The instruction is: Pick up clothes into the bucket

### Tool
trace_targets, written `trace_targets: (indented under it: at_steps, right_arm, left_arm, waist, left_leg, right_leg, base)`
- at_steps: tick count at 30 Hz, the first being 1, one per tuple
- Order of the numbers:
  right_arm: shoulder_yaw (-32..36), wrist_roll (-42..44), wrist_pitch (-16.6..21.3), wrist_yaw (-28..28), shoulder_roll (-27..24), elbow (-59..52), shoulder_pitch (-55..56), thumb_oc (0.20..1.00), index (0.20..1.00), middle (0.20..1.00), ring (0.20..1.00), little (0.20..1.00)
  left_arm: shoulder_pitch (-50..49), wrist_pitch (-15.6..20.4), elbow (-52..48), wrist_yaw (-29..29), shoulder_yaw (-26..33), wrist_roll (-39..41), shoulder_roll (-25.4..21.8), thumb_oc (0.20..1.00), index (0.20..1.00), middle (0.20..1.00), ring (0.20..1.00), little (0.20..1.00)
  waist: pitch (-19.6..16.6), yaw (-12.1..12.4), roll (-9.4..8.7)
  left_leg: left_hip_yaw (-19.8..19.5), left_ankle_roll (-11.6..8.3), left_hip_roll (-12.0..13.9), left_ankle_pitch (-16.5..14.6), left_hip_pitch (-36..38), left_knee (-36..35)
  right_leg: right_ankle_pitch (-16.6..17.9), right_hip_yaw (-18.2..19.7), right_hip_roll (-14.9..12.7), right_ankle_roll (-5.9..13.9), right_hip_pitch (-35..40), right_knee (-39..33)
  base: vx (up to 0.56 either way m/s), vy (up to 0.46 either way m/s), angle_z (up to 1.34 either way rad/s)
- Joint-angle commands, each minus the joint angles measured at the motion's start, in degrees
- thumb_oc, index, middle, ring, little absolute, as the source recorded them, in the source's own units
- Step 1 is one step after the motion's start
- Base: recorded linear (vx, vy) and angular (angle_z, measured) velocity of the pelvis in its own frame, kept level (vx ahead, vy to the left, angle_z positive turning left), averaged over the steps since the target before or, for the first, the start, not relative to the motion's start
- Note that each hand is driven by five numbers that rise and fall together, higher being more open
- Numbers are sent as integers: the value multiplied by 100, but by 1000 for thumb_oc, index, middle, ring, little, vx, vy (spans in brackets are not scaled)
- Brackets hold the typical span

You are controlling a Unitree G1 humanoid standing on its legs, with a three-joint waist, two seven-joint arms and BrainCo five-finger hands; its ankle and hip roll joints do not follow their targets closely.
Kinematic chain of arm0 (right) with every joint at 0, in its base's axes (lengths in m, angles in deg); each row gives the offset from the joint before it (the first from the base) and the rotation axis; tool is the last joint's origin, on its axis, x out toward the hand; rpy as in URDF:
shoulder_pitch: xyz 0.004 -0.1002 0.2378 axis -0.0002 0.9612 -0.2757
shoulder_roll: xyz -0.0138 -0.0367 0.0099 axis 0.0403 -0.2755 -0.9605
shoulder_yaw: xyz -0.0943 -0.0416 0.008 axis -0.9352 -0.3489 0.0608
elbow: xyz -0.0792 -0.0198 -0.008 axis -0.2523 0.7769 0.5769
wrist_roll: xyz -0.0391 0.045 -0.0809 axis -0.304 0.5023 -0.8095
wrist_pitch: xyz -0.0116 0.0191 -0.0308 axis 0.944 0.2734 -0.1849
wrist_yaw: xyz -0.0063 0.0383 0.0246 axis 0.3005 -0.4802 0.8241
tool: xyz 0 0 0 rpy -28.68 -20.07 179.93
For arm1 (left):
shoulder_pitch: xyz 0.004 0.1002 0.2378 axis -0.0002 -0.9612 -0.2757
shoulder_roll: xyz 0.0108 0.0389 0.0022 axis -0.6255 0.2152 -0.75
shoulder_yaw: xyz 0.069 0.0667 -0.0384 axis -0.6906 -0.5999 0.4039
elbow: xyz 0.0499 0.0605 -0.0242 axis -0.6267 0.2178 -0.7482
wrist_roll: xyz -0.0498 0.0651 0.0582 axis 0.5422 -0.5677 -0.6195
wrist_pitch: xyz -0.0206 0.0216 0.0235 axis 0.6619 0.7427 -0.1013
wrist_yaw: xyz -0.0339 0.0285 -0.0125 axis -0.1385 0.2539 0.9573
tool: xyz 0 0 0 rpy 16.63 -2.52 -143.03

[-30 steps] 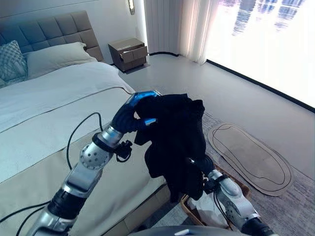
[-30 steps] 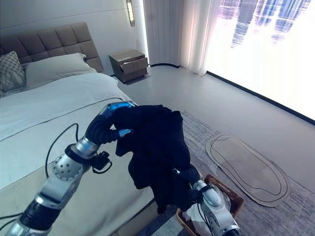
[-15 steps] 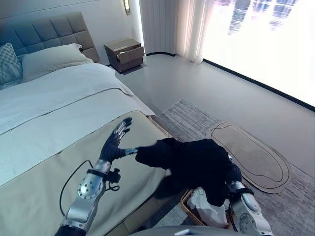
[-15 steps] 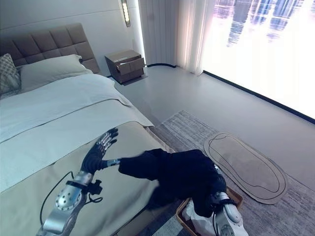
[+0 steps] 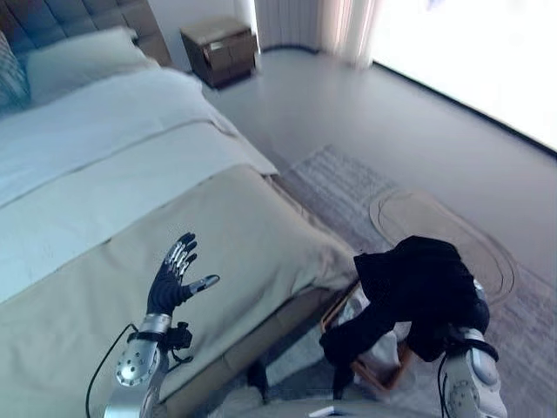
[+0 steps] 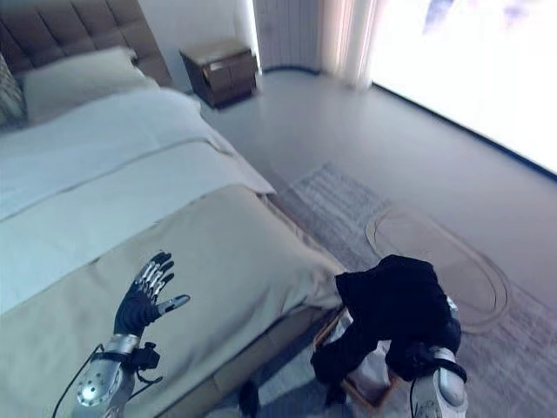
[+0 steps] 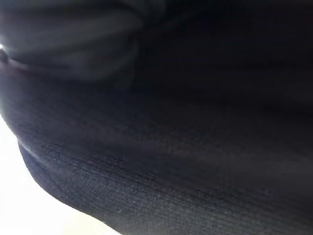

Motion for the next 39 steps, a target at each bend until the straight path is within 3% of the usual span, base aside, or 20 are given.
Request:
trace_targets:
  at_steps: [1, 5, 12, 21, 28, 29, 33, 39]
  right_arm:
    - [356, 322, 874, -220, -32, -570, -526, 200, 200, 200, 200, 200]
    - [736, 539, 1252, -481, -16, -639, -750, 200, 200, 200, 200, 200]
    - [751, 129, 1418, -994, -254, -614, -933, 200, 200, 200, 200, 200]
    - [760, -108, 1574, -1440, -632, -747, -1415, 200, 200, 200, 200, 200]
    - [274, -246, 1398, -1635, -832, -361, -1704, 200, 200, 200, 200, 200]
    - [30, -392, 1262, -1705, -843, 6, -1794, 200, 200, 200, 200, 200]
    - [-519, -851, 930, -1898, -1021, 830, -2248, 200, 200, 200, 200, 200]
    - [-1105, -864, 642, -2001, -1235, 1984, -3221, 200, 200, 200, 200, 200]
  left_arm:
    - [102, 586, -480, 418, 494, 115, -270, 1000, 1000, 1000, 1000, 1000]
    - [160, 780, -764, 798, 712, 84, -169, 1000, 1000, 1000, 1000, 1000]
    - [400, 953, -1097, 1207, 741, 21, -61, 1000, 1000, 1000, 1000, 1000]
    - [602, 1018, -1250, 1356, 532, -20, -162, 1000, 1000, 1000, 1000, 1000]
    - [678, 1082, -1410, 1587, 458, 20, -141, 1000, 1000, 1000, 1000, 1000]
    - [707, 1114, -1476, 1645, 404, -11, -143, 1000, 1000, 1000, 1000, 1000]
    - [830, 1203, -1618, 1808, 256, -76, -183, 1000, 1000, 1000, 1000, 1000]
    - [1106, 1276, -1760, 2081, -15, -140, -271, 1000, 1000, 1000, 1000, 1000]
  waist:
    - [121, -166, -206]
    - [155, -223, -144]
    - [88, -232, -116]
    - [12, -206, -146]
    - [242, -116, -128]
    - [281, -71, -89]
    - [354, 30, -8]
    - [442, 159, 119]
  left_leg:
    - [-159, 93, 133, -290, -562, 779]
    - [-133, 134, 134, -416, -1390, 1298]
    - [-126, 131, 156, -622, -2621, 2076]
    - [-96, 155, 155, -610, -3159, 2189]
    - [-85, 199, 120, -767, -4130, 2995]
    - [-119, 181, 126, -1013, -4373, 3322]
    - [-126, 213, 99, -1123, -4979, 3864]
    - [-78, 255, 8, -1240, -5730, 4487]
  right_leg:
    - [66, 309, -516, 395, -206, 490]
    - [-53, 490, -530, 331, -1092, 1016]
    - [-217, 691, -566, 272, -2391, 1791]
    - [-135, 768, -603, 292, -3022, 1933]
    - [-224, 978, -625, 248, -3957, 2643]
    - [-448, 1063, -631, 274, -4221, 2998]
    - [-592, 1160, -651, 204, -4822, 3539]
    - [-721, 1345, -667, 132, -5606, 4154]
  base:
    - [-120, 26, 5]
    - [-155, 27, -4]
    - [-101, 11, -8]
    - [-41, 22, -3]
    - [-72, 20, 0]
    - [0, 0, 0]
    - [-33, 33, -1]
    - [-19, 34, 0]
